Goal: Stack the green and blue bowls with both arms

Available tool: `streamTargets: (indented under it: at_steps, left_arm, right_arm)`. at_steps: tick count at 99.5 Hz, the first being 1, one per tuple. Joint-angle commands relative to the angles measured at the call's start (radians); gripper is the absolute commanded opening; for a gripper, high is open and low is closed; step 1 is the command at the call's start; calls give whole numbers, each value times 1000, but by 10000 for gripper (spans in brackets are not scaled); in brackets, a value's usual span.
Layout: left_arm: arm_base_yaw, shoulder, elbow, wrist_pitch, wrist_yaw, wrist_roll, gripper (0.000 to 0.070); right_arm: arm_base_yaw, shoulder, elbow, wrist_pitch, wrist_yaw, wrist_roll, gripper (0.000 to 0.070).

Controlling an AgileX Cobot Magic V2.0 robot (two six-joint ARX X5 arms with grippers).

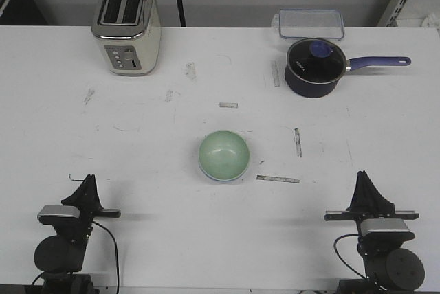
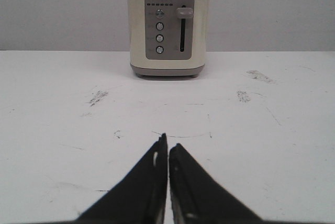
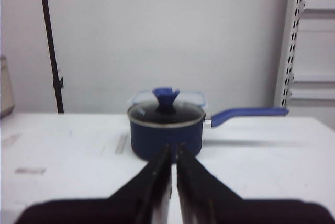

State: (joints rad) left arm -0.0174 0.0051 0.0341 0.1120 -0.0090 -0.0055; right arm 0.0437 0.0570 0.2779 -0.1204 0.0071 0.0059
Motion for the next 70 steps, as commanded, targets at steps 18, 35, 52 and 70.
streamTargets:
  at_steps: [18,35,52,70]
  left_arm:
    - [0,-2,-22,13,-3,13,1]
    - [0,-2,-22,13,-3,13,1]
    - [0,-2,-22,13,-3,13,1]
    - [0,-2,-22,14,-3,13,1]
  right_arm:
    - [-2,-56,-121,18,-8,-3,9]
    - [-5,-56,-170,27,-29,-3,9]
    - [-6,-56,-258,169,-34,-2,9]
    - [-24,-56,-266,177,-38,22,9]
